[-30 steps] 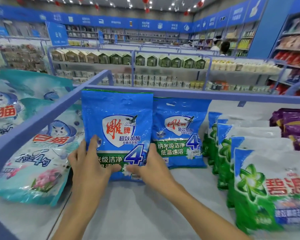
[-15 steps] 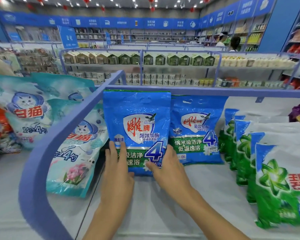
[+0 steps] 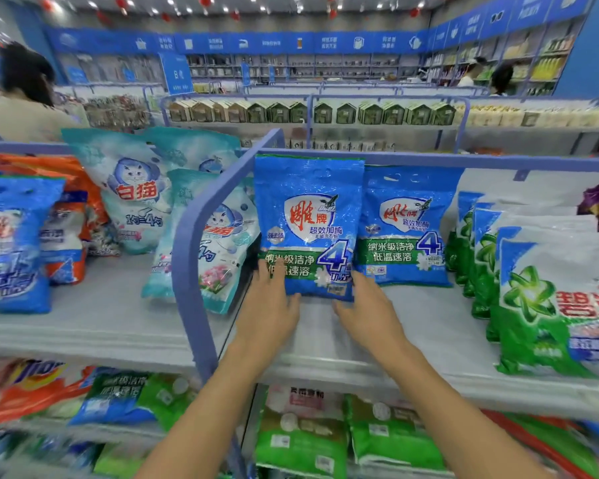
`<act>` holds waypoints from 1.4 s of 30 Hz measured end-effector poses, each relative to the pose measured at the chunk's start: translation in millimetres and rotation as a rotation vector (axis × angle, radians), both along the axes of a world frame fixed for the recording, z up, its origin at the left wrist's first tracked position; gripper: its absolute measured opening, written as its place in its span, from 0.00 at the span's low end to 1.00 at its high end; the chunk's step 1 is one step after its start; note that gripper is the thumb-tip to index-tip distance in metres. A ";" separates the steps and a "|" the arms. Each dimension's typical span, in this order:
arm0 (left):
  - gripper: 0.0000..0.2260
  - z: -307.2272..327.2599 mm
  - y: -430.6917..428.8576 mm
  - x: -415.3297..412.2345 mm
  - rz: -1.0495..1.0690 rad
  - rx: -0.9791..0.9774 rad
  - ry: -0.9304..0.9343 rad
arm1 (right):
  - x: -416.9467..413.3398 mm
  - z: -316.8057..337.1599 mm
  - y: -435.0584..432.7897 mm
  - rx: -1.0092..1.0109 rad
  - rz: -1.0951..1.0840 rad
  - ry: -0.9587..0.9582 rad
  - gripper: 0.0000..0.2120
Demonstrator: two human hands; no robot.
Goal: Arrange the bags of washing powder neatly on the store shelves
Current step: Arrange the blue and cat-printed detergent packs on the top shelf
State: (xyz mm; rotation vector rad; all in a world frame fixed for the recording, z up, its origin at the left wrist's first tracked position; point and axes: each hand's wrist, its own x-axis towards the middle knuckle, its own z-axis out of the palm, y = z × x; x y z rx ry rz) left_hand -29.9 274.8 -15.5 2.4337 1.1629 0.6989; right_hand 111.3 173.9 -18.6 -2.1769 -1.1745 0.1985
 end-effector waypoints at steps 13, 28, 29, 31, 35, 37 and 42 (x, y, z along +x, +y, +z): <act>0.22 -31.9 -135.5 -111.3 -0.073 0.074 0.187 | -67.6 -27.6 -173.6 -0.039 0.071 -0.217 0.26; 0.25 -85.0 -183.2 -270.1 0.124 -0.127 0.134 | -194.9 -78.7 -203.4 -0.127 0.136 -0.015 0.28; 0.25 -86.8 -178.0 -286.4 0.139 -0.135 0.134 | -209.8 -79.2 -195.2 -0.122 0.152 -0.005 0.28; 0.24 -90.7 -166.8 -321.7 0.169 -0.147 0.120 | -242.1 -80.4 -177.0 -0.111 0.182 0.026 0.26; 0.23 -94.2 -141.3 -392.7 0.245 -0.168 0.088 | -309.8 -84.1 -137.9 -0.094 0.240 0.081 0.24; 0.22 -97.7 -126.4 -427.9 0.262 -0.171 0.068 | -342.0 -88.9 -118.9 -0.094 0.256 0.099 0.23; 0.26 -105.1 -90.8 -500.9 0.316 -0.200 0.009 | -407.4 -99.7 -73.5 -0.092 0.247 0.138 0.24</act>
